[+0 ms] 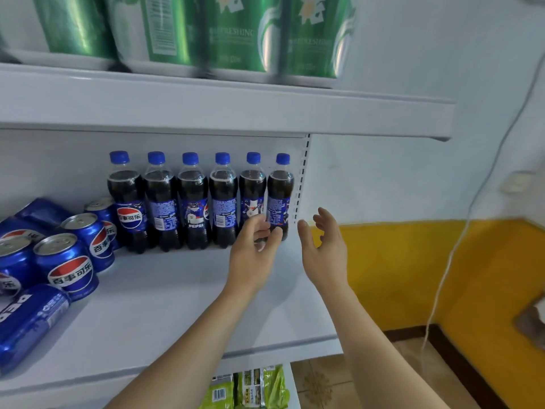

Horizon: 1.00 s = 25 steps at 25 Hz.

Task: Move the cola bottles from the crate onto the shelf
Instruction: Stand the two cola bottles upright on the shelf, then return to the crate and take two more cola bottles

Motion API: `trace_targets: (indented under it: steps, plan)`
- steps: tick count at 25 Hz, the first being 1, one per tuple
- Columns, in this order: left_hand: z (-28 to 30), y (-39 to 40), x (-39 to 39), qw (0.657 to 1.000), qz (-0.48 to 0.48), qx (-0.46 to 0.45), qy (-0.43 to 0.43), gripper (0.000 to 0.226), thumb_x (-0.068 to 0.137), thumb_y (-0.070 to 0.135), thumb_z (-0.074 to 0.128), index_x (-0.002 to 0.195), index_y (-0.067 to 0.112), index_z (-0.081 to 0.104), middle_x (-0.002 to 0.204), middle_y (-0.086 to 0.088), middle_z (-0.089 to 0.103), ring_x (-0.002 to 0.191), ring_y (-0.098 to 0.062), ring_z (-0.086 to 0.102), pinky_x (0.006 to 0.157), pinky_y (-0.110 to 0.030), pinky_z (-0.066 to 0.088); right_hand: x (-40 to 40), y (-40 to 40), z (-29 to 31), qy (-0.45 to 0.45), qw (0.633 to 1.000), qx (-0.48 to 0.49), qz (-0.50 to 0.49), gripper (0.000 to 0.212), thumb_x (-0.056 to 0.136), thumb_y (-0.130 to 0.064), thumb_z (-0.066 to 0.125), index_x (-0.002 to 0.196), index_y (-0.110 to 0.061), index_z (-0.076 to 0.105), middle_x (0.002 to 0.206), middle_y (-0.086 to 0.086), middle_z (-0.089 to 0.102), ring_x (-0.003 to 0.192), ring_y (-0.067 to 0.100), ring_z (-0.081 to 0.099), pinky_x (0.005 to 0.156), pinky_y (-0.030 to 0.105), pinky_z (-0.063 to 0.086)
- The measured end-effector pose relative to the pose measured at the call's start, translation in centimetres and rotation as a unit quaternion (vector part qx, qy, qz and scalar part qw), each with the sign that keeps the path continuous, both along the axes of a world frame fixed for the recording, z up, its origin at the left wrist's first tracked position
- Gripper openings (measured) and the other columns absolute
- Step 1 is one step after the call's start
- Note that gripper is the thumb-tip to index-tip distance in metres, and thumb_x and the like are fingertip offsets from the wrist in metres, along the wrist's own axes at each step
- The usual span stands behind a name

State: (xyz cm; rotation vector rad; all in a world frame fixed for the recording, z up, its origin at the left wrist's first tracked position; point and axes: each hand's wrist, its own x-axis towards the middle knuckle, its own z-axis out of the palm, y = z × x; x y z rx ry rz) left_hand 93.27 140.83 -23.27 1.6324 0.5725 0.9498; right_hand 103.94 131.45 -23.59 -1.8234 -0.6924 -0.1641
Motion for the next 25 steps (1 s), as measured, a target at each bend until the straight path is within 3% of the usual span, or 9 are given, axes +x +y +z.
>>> trace_targets:
  steps: [3, 7, 12, 25]
  plan:
    - [1.1, -1.7, -0.4, 0.998, -0.060, 0.006, -0.013, 0.030, 0.096, 0.029, 0.064, 0.125, 0.027, 0.057, 0.114, 0.014, 0.065, 0.103, 0.005, 0.061, 0.086, -0.010, 0.043, -1.7, -2.7, 1.0, 0.007, 0.998, 0.033, -0.053, 0.060, 0.099, -0.051, 0.055, 0.150, -0.022, 0.041, 0.144, -0.007, 0.055, 0.132, 0.006, 0.050, 0.107, 0.034, 0.045]
    - [2.1, -4.9, -0.4, 0.990, -0.134, 0.017, -0.032, 0.028, 0.096, 0.031, 0.063, 0.123, 0.029, 0.055, 0.113, 0.015, 0.063, 0.102, 0.008, 0.060, 0.081, -0.005, 0.043, -4.1, -8.0, 1.0, 0.005, 0.990, 0.046, -0.130, 0.064, 0.098, -0.055, 0.052, 0.152, -0.024, 0.039, 0.144, -0.010, 0.054, 0.132, 0.004, 0.049, 0.107, 0.032, 0.045]
    - [1.8, -12.6, 0.3, 0.969, -0.245, 0.016, -0.031, 0.033, 0.097, 0.035, 0.062, 0.128, 0.027, 0.055, 0.115, 0.016, 0.063, 0.104, 0.008, 0.059, 0.088, -0.017, 0.048, -6.9, -17.7, 0.8, -0.002, 0.964, 0.048, -0.262, 0.063, 0.097, -0.060, 0.050, 0.151, -0.030, 0.039, 0.143, -0.014, 0.054, 0.132, 0.004, 0.049, 0.110, 0.038, 0.046]
    - [2.0, -39.7, -3.8, 0.870, -0.489, 0.049, -0.028, 0.040, 0.097, 0.043, 0.057, 0.135, 0.032, 0.050, 0.126, 0.016, 0.059, 0.115, -0.004, 0.057, 0.087, -0.013, 0.045, -19.2, -45.2, 0.2, -0.042, 0.846, 0.052, -0.529, 0.070, 0.091, -0.063, 0.048, 0.149, -0.024, 0.043, 0.144, -0.007, 0.055, 0.131, 0.009, 0.051, 0.105, 0.031, 0.048]
